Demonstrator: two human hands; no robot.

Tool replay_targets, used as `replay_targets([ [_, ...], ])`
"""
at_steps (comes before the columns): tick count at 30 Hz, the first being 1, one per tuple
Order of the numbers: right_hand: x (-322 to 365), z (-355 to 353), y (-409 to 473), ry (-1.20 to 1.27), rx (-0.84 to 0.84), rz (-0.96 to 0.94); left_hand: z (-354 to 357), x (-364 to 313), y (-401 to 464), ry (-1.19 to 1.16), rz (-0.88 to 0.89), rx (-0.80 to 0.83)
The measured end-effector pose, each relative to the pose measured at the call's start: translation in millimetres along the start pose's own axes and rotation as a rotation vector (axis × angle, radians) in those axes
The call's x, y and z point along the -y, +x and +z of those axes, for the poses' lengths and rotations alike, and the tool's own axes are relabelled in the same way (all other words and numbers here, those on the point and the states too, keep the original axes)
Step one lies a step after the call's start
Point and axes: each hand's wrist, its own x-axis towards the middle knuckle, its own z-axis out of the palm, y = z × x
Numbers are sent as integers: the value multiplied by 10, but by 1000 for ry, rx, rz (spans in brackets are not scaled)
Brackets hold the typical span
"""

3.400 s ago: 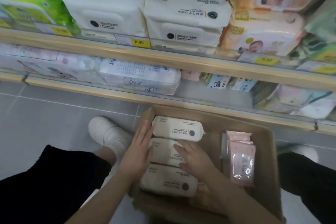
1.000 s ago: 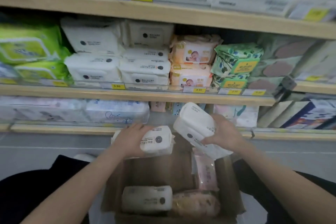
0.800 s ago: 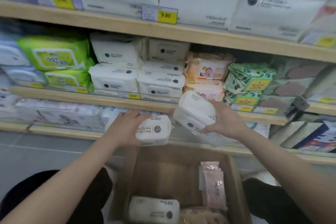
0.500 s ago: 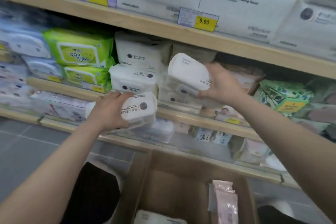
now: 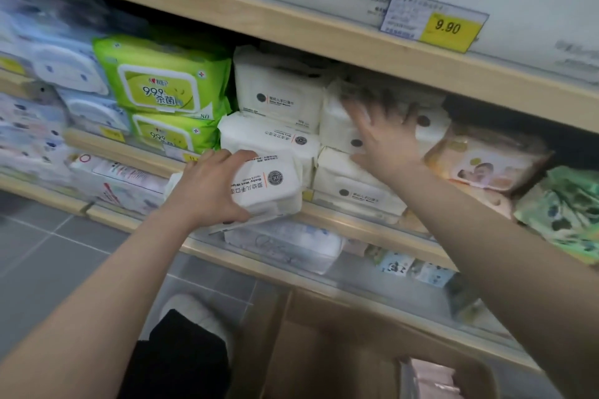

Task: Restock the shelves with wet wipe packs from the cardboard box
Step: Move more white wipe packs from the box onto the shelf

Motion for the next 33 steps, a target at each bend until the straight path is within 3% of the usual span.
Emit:
replay_targets([
  [3, 7, 104, 46, -7, -125, 8, 21, 4, -10, -16, -5, -5],
  [15, -169, 225, 461, 22, -15, -3, 99, -53, 47, -52, 14, 18],
  [17, -166, 176, 405, 162, 21, -34, 89, -108, 48, -73, 17, 33],
  [20, -44, -52, 11, 611, 28, -95, 79, -171, 38, -139, 29, 70],
  [23, 228, -239, -611, 1001, 355, -135, 82, -256, -13, -275, 69, 139],
  [25, 404, -182, -892, 1178, 516, -64, 82, -360, -64, -388, 99, 185],
  [30, 534, -107, -1187, 1342, 368, 150, 137, -567, -219, -463, 137, 272],
  [33, 476, -224, -1275, 1395, 238, 223, 134, -581, -286, -463, 119, 149],
])
